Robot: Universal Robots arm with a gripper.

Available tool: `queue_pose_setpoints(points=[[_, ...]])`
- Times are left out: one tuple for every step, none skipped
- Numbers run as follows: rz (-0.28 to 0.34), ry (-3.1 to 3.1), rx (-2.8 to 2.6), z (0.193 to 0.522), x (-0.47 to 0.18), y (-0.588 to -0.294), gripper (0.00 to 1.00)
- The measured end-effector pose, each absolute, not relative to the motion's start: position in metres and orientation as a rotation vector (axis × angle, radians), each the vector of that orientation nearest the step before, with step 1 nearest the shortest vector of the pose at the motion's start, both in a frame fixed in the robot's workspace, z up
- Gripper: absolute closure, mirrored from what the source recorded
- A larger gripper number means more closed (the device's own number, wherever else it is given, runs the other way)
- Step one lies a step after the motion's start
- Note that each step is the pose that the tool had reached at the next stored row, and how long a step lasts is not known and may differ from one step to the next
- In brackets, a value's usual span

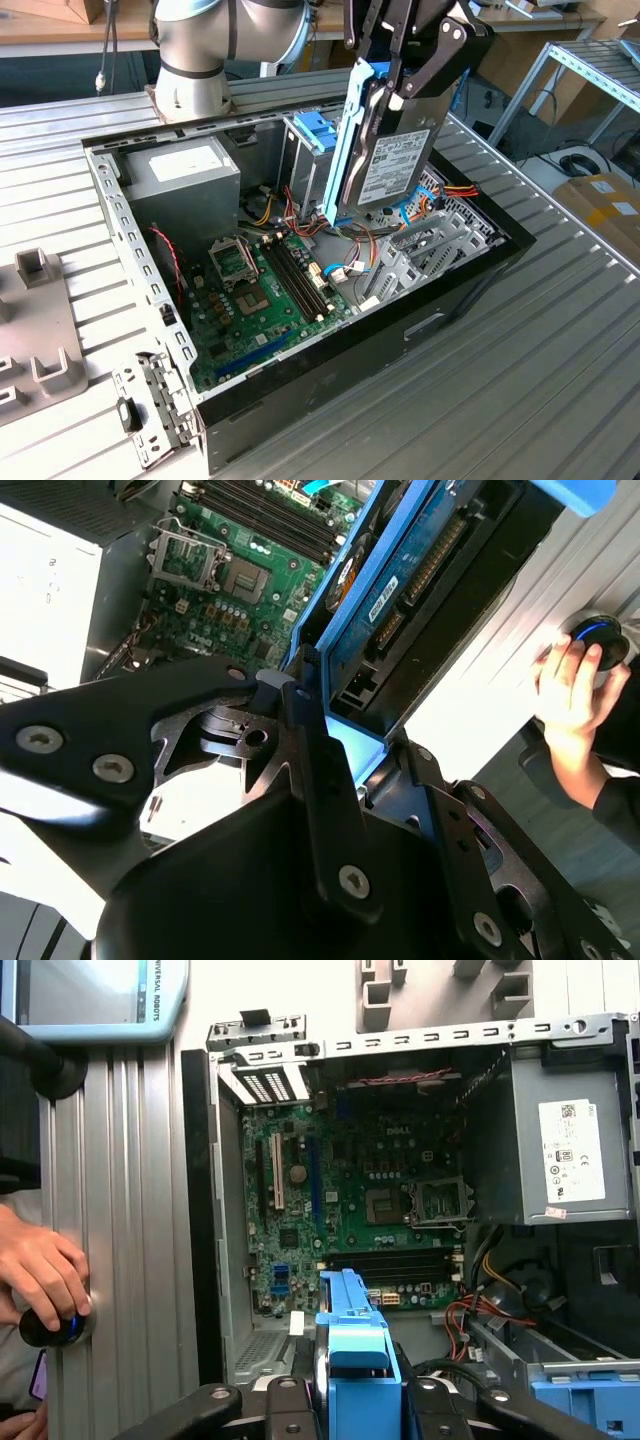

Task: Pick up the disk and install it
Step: 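Pick up the disk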

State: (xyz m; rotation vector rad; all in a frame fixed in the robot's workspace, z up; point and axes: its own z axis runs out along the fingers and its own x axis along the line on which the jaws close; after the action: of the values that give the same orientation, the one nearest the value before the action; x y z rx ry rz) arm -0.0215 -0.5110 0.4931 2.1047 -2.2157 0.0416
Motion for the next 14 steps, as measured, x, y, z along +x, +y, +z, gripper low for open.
queue_pose_setpoints(points=[[0.042, -2.216, 2.105, 0.493, -0.021, -0.511, 0.63], [0.042, -2.216, 2.105, 0.493, -0.019, -0.511, 0.63], [0.042, -2.216, 2.104, 0.493, -0.018, -0.511, 0.63], [0.042, -2.216, 2.105, 0.493, -0.017, -0.512, 0.63], [0.042, -2.216, 2.105, 0.493, -0.017, -0.514, 0.63], [0.042, -2.216, 2.105, 0.493, -0.017, -0.515, 0.63], [0.041, -2.216, 2.105, 0.493, -0.016, -0.516, 0.63], [0.04, -2.216, 2.105, 0.493, -0.016, -0.518, 0.63], [0.037, -2.218, 2.107, 0.493, -0.016, -0.519, 0.63], [0.029, -2.221, 2.11, 0.493, -0.015, -0.52, 0.63], [0.02, -2.226, 2.114, 0.493, -0.015, -0.521, 0.63], [0.008, -2.231, 2.119, 0.493, -0.015, -0.521, 0.63], [-0.018, -2.243, 2.129, 0.493, -0.015, -0.523, 0.63], [-0.031, -2.249, 2.135, 0.493, -0.015, -0.523, 0.63]])
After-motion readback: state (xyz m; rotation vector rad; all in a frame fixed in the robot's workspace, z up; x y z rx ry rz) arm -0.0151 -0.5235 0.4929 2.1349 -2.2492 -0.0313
